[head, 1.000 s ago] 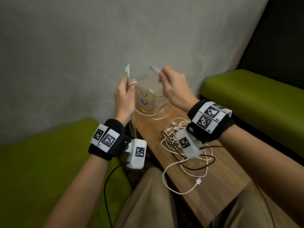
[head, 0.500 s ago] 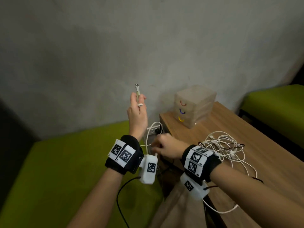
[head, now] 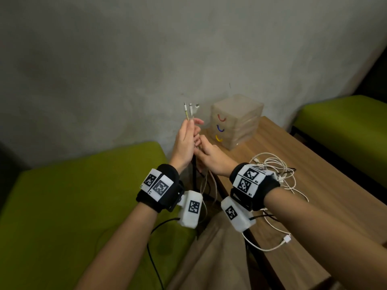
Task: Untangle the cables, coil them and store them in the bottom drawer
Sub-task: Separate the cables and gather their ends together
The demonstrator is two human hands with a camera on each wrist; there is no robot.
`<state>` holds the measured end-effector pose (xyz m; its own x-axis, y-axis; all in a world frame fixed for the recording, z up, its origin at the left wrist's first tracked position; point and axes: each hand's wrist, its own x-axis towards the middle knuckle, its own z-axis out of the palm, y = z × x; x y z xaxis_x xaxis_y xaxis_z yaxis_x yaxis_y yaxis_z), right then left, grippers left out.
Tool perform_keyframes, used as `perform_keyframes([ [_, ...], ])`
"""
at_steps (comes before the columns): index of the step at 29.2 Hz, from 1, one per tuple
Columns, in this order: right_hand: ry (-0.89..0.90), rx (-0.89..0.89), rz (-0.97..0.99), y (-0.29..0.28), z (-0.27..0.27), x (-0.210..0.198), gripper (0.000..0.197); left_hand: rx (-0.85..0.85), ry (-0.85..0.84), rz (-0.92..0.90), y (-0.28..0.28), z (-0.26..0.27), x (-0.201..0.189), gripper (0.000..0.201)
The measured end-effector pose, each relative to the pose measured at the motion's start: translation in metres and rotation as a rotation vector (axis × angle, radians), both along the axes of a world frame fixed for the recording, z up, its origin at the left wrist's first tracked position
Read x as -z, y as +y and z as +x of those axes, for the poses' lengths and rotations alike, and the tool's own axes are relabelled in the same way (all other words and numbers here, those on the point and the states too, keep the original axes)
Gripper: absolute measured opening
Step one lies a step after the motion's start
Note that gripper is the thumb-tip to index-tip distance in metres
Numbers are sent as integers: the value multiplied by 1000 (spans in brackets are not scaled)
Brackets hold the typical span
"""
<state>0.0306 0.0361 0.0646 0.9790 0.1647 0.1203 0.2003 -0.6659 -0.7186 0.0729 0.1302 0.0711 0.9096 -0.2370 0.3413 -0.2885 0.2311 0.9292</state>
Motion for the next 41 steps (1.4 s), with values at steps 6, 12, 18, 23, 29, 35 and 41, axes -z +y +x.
perform_keyframes([
  [6, -157, 129, 339, -13, 11, -23, 47, -85, -136, 294, 1, -6, 10, 27],
  [12, -259, 50, 99, -31, 4, -20, 23, 116, -82, 408, -26, -28, 14, 29],
  [18, -124, 171, 58, -80, -28, -3, 36, 128, -46, 396, -69, -40, 39, 23],
  [23, 222, 297, -225, -123, -68, 28, 19, 285, -120, 549, -92, -46, 60, 34],
  [29, 928, -52, -416, -106, -94, 60, 33, 287, -155, 659, -100, -67, 70, 28],
  [35, 829, -320, -1006, -91, -108, 69, 45, 341, -94, 661, -95, -79, 79, 25],
  [41, 654, -224, -816, -101, -110, 71, 23, 374, -109, 710, -97, -82, 77, 25],
])
